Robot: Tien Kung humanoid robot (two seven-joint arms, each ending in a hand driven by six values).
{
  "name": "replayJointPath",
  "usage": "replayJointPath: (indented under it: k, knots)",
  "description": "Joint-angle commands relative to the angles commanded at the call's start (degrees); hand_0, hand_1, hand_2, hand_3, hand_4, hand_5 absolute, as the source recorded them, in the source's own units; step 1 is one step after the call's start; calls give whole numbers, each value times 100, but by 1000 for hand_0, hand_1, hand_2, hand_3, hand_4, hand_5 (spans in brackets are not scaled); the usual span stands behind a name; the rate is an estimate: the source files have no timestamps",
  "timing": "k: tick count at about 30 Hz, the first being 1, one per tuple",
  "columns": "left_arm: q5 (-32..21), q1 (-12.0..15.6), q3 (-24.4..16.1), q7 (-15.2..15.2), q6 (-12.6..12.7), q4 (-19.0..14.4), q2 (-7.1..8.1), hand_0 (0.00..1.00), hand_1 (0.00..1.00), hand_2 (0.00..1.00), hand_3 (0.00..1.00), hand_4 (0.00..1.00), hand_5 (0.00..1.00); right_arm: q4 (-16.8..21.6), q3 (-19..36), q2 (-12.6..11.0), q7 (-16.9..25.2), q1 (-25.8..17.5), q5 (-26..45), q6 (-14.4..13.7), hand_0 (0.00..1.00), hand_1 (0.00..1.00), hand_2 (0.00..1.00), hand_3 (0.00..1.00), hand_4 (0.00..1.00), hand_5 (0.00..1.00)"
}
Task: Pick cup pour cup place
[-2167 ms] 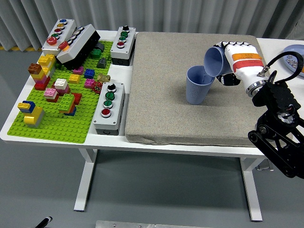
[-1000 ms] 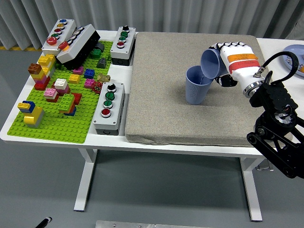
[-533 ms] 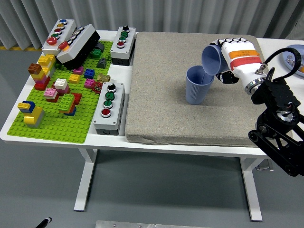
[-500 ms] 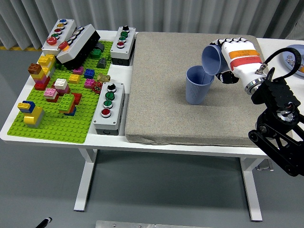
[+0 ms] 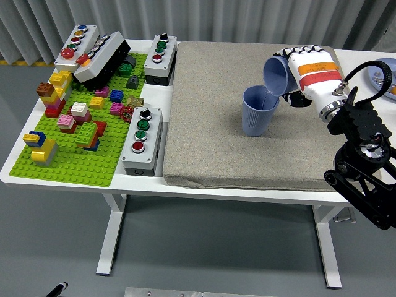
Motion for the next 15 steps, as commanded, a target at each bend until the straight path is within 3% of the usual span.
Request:
replayJointPath:
  k: [15]
  knots:
    - [5,-7,-6,4,-3,0,2,838,810,883,790,626,998,17,-130,-65,-55,80,-98,-18,838,680,553,643,750,69]
